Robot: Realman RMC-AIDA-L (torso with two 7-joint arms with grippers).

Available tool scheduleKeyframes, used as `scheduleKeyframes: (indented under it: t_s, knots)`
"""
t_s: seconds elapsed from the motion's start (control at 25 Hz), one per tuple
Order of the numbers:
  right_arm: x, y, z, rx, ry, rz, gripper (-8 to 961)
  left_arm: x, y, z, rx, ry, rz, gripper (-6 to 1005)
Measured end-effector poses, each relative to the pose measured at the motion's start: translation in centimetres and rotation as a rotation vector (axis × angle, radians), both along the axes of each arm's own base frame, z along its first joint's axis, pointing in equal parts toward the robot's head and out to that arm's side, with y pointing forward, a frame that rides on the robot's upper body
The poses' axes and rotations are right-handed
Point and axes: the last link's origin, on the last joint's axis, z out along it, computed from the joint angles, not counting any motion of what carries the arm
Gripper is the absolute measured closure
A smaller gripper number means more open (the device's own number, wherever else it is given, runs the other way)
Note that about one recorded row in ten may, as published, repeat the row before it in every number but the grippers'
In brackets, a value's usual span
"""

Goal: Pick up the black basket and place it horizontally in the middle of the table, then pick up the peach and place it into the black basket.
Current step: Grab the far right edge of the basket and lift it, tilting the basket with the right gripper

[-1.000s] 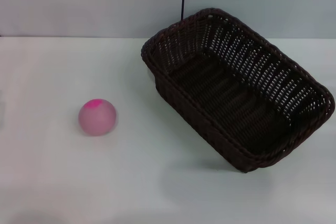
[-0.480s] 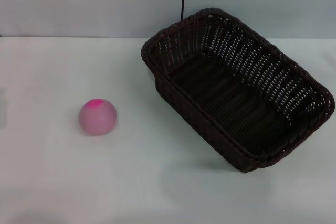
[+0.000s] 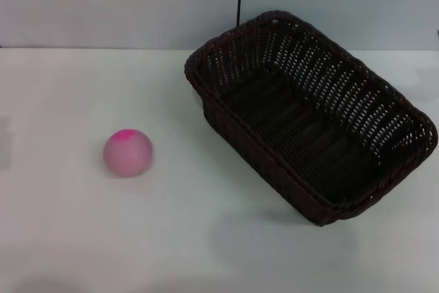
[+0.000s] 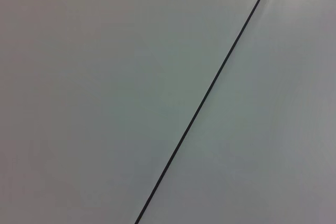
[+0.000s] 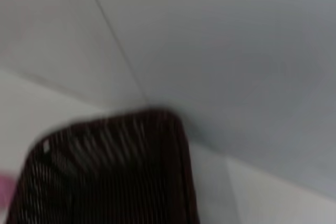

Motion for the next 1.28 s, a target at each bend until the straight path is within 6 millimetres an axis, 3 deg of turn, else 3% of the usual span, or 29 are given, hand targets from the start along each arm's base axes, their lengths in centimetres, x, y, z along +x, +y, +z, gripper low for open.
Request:
scheduleKeyframes:
  t_s: [0.32,1.04,1.28]
  knots:
    - [-1.4,0.5,-3.4,-0.163,-0.171,0.012,133,-0.1,-0.1,-0.4,-0.026,-0.006,0.005,487]
    - [0.4,-0.6,-6.4,-0.26,-0.215,-0.04,132,0.2,0.7,-0.8,-0.055,-0.013,-0.007,488]
    - [1.1,-1.1,-8.2,-0.275,-0.187,-0.061,134,0.2,0.9,-0.9,-0.064,-0.014,-0.003,488]
